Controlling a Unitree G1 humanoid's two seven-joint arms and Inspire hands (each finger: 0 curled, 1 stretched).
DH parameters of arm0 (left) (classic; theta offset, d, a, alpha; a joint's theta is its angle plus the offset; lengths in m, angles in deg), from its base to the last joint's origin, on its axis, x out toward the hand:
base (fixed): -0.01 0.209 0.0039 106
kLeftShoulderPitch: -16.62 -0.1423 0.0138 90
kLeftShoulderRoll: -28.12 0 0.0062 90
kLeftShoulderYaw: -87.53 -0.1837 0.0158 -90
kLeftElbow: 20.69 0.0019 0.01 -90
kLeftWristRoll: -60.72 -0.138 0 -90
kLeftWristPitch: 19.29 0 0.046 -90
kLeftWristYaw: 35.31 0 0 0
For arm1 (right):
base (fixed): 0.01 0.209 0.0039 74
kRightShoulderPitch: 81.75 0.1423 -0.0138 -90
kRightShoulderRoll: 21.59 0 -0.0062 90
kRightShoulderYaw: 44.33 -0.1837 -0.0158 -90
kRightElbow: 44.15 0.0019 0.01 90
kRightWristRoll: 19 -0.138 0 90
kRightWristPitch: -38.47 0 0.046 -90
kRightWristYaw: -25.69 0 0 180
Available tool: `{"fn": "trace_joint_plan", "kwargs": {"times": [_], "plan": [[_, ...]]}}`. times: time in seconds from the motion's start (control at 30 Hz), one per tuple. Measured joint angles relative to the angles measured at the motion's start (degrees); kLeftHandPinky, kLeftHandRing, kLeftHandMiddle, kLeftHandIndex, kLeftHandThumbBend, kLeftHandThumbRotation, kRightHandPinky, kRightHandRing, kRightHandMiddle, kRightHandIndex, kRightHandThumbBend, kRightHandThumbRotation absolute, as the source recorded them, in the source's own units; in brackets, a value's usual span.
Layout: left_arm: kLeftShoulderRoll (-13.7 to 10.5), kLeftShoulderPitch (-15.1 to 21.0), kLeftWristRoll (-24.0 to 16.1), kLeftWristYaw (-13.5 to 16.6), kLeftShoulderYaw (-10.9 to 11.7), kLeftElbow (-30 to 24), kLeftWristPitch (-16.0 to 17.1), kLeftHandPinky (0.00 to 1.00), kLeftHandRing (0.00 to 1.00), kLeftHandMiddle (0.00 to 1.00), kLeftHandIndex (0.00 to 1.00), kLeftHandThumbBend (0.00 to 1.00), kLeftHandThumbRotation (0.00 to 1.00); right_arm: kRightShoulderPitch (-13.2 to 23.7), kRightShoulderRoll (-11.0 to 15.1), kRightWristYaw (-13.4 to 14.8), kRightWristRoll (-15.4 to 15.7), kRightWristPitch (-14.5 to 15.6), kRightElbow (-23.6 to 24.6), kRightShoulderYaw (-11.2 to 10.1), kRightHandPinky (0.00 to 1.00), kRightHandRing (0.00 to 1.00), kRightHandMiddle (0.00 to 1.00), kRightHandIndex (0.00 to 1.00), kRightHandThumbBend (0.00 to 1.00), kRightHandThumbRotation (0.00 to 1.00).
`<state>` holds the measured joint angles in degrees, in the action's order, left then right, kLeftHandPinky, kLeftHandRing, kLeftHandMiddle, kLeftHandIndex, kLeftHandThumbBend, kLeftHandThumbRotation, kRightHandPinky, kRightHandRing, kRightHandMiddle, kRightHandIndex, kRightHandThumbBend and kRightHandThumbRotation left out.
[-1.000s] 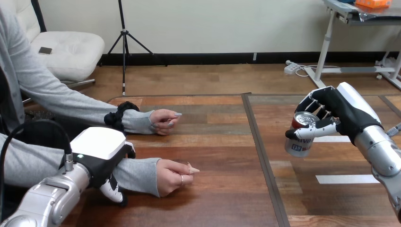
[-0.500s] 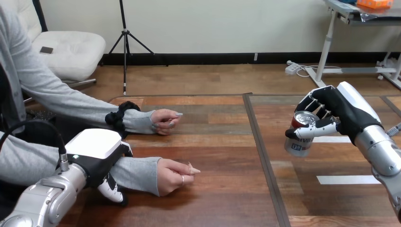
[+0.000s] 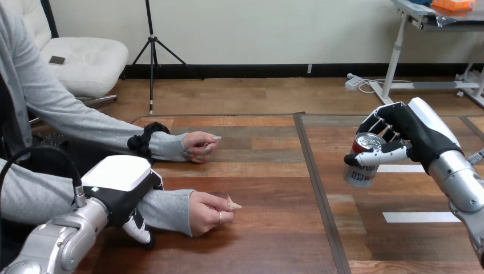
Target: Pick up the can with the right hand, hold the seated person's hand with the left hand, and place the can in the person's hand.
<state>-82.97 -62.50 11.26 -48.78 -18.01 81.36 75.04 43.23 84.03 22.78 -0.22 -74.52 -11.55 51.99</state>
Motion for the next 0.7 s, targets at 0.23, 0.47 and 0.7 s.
{"fn": "trace_joint_plan", "kwargs": {"times": [0.23,0.47,0.7], "plan": [[0.02,-0.02,1.62,1.32,0.00,0.13,0.66,0.25,0.32,0.41,0.46,0.76,0.00,0.00,0.02,0.00,-0.01,0.00,0.00,0.00,0.32,0.37,0.40,0.42,0.73,0.00],[0.03,-0.02,2.16,2.61,0.00,0.52,1.42,0.21,0.29,0.39,0.44,0.75,0.00,0.00,0.02,0.00,-0.01,0.00,0.01,0.00,0.32,0.36,0.40,0.42,0.72,0.00],[0.03,-0.13,3.16,3.24,0.00,0.87,1.85,0.19,0.27,0.37,0.43,0.76,0.00,0.00,0.02,0.00,0.00,0.01,0.01,0.00,0.32,0.37,0.40,0.42,0.72,0.00]]}}
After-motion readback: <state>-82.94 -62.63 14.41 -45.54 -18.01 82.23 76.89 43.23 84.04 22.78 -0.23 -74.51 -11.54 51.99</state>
